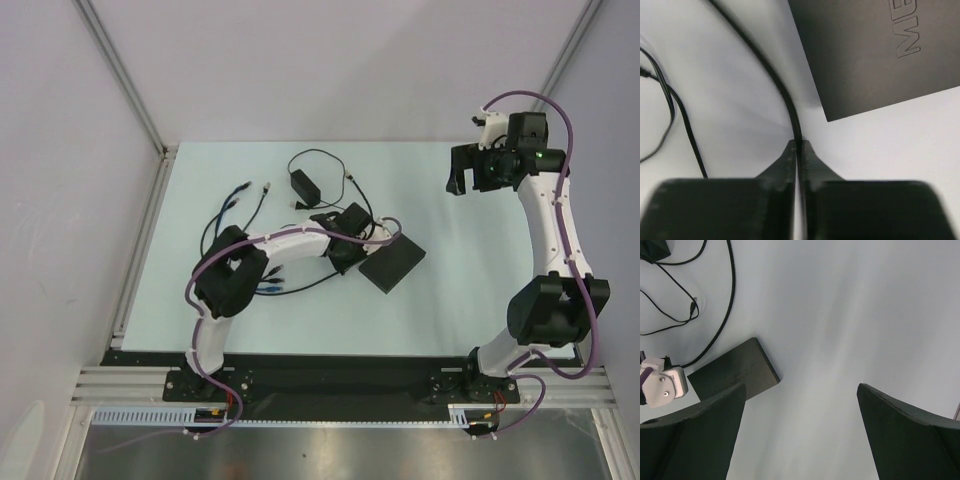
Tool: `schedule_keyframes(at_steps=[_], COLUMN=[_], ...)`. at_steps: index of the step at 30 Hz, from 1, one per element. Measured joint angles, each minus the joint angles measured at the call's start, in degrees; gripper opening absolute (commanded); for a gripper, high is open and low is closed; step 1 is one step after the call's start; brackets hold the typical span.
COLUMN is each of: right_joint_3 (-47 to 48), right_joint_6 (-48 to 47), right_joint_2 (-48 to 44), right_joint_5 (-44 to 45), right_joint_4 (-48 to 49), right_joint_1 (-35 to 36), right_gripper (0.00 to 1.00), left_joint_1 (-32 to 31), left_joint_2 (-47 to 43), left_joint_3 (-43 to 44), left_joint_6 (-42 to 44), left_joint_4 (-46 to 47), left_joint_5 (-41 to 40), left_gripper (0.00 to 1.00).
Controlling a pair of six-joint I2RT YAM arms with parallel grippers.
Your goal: Insert the plug into the switch port
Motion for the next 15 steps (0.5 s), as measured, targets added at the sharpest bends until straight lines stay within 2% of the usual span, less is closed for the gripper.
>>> schedule_keyframes(at_steps=[6, 11, 15], right_joint_3=[2.2, 4.3, 4.9], right_joint_6=[-0.3, -0.9, -1.3], right_joint_2=[1.7, 3.5, 4.5], right_joint_5=[0.0, -0.2, -0.7], right_joint_4=[-1.4, -2.0, -2.5], right_joint_1=[-0.3, -0.3, -0.3], right_gripper=[1.00, 1.00, 1.00], left_joint_1=[1.3, 7.4, 12.8], left_joint_2=[-5.8, -19.7, -29.5], left_joint_3=[-1.2, -2.4, -4.6], left_joint_6=[-4.5, -10.6, -15.9], left_joint_4=[-2.4, 0.6, 4.7], left_joint_5=[0.1, -0.3, -4.6], left_gripper=[0.00, 0.00, 0.00])
